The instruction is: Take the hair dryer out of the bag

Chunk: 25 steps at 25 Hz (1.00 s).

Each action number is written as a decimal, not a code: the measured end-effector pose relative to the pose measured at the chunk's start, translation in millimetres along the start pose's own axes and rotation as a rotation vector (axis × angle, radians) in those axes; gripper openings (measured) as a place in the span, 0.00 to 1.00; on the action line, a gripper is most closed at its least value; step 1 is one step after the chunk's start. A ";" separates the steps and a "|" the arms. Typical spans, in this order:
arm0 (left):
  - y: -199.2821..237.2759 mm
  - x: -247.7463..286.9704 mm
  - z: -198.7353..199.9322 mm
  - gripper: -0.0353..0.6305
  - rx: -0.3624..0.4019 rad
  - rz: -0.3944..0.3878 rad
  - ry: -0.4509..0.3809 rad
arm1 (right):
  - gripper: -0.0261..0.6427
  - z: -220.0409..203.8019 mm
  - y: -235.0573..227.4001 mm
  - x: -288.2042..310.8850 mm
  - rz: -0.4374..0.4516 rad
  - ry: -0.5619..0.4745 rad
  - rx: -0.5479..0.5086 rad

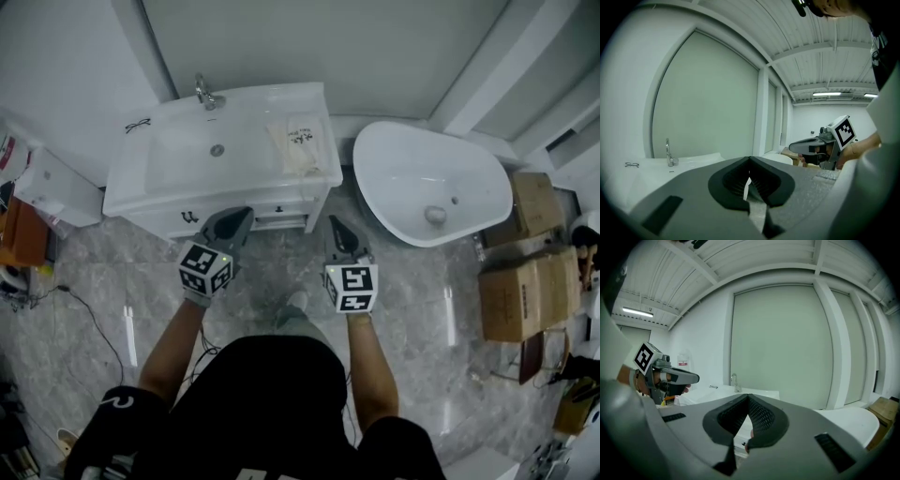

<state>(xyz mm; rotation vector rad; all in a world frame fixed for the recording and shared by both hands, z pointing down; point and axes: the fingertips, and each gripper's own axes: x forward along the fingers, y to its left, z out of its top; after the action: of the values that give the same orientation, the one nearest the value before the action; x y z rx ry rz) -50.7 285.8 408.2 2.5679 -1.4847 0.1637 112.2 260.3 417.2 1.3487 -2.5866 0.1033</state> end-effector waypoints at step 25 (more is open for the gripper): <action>61.8 188.4 -52.8 0.05 -0.005 -0.081 0.155 | 0.03 -53.6 -98.5 151.1 0.013 0.125 0.093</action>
<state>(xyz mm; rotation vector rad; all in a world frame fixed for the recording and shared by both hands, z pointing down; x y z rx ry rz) -10.9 106.4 499.4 2.5415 -1.3222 0.3394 117.8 91.4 499.8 1.3120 -2.5143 0.3037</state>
